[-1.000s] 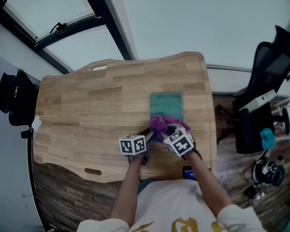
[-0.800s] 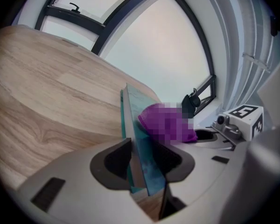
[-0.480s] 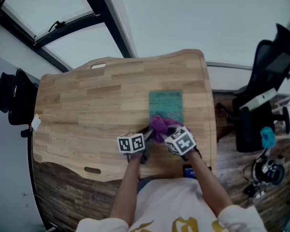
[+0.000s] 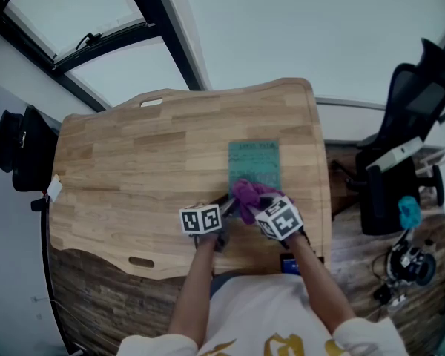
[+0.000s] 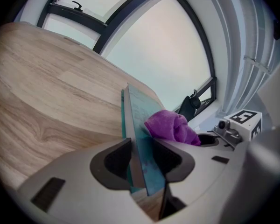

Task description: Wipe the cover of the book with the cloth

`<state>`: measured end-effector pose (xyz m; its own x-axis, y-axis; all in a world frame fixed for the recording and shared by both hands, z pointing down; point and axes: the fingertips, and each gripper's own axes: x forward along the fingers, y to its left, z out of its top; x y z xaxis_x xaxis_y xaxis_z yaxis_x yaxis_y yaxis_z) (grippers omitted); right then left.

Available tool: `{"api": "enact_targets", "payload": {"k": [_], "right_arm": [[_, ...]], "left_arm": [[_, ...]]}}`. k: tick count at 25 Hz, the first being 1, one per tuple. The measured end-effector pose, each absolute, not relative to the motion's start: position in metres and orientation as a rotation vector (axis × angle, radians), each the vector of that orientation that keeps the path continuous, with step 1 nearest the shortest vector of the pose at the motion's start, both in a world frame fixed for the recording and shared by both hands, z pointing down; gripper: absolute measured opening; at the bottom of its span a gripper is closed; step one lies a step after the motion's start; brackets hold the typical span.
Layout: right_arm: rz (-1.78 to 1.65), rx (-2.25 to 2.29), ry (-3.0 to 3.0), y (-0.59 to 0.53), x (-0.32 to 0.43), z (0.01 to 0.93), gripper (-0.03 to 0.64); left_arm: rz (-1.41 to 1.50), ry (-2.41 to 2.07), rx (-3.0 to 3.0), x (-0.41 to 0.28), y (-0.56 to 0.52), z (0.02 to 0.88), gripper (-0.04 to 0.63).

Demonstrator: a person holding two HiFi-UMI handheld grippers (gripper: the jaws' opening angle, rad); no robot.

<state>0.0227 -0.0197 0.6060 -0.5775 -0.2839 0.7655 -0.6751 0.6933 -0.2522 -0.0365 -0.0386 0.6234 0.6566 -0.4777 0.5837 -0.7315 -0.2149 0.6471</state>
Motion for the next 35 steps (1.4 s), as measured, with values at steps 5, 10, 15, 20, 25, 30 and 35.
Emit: {"api": "enact_targets", "payload": {"k": [5, 10, 15, 20, 25, 30, 35], "right_arm": [[0.705, 0.743, -2.188, -0.02, 0.027, 0.604, 0.074], [0.716, 0.768, -2.178, -0.023, 0.037, 0.605, 0.074], [0.732, 0.798, -2.169, -0.026, 0.047, 0.607, 0.074], [0.731, 0.796, -2.158, -0.025, 0.049, 0.607, 0.074], [0.73, 0.792, -2.143, -0.025, 0.05, 0.611, 0.074], [0.732, 0.787, -2.161, -0.03, 0.044, 0.606, 0.074], [0.722, 0.784, -2.163, -0.037, 0.041, 0.607, 0.074]], "left_arm": [[0.313, -0.957, 1.866, -0.037, -0.038, 0.623, 0.146], [0.313, -0.959, 1.867, -0.037, -0.038, 0.624, 0.146], [0.313, -0.96, 1.868, -0.037, -0.038, 0.623, 0.146], [0.315, -0.959, 1.867, -0.036, -0.038, 0.623, 0.146], [0.316, -0.955, 1.873, -0.035, -0.038, 0.622, 0.146], [0.317, -0.953, 1.868, -0.036, -0.038, 0.622, 0.146], [0.314, -0.946, 1.866, -0.035, -0.038, 0.622, 0.144]]}}
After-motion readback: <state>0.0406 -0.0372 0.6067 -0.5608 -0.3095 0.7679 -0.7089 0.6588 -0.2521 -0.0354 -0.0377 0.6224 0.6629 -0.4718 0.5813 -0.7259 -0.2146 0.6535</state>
